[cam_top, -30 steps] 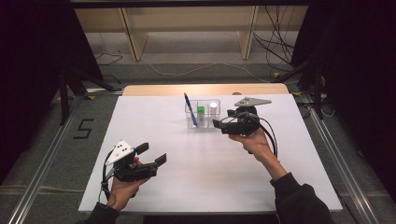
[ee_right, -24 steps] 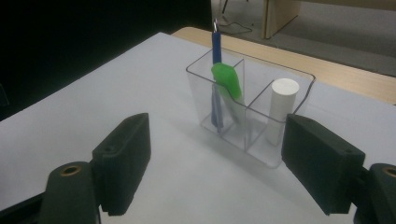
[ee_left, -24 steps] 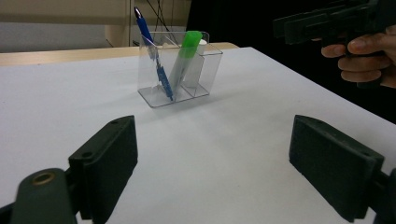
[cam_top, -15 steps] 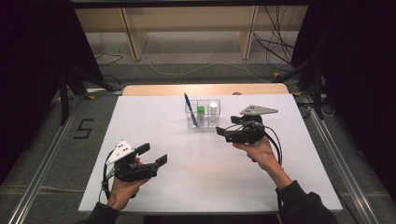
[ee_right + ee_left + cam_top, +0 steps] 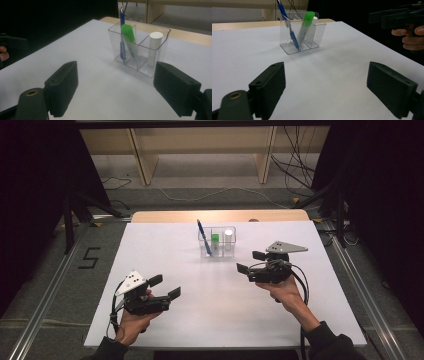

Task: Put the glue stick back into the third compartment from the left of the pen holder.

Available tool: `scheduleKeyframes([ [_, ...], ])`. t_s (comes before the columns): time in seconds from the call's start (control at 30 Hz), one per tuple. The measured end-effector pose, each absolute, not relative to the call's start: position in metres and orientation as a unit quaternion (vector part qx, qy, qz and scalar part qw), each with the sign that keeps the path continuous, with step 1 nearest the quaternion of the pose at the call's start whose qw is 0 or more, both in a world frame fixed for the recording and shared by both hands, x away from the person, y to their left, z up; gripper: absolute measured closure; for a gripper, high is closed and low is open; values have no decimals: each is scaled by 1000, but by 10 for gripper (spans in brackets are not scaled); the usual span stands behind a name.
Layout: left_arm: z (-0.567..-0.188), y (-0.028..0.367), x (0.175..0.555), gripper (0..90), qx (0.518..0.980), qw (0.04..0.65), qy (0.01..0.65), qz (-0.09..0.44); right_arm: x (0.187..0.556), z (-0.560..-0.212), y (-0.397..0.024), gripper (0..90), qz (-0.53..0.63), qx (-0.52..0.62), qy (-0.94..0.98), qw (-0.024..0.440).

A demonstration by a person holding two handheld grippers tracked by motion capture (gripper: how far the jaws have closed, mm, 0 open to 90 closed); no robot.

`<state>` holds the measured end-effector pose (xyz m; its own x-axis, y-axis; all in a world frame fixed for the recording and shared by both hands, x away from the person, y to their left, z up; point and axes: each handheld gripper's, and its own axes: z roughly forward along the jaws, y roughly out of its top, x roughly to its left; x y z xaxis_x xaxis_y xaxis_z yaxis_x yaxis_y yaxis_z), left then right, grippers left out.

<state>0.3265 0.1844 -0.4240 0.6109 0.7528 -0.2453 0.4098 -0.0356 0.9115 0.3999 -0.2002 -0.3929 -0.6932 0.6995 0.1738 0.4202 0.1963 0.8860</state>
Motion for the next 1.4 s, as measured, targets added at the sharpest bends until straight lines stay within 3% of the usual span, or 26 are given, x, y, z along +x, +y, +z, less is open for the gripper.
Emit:
scheduleKeyframes([
  [1.4, -427, 179, 328, 150, 724, 545, 401, 135, 349, -421, -231, 195, 538, 369, 746, 137],
])
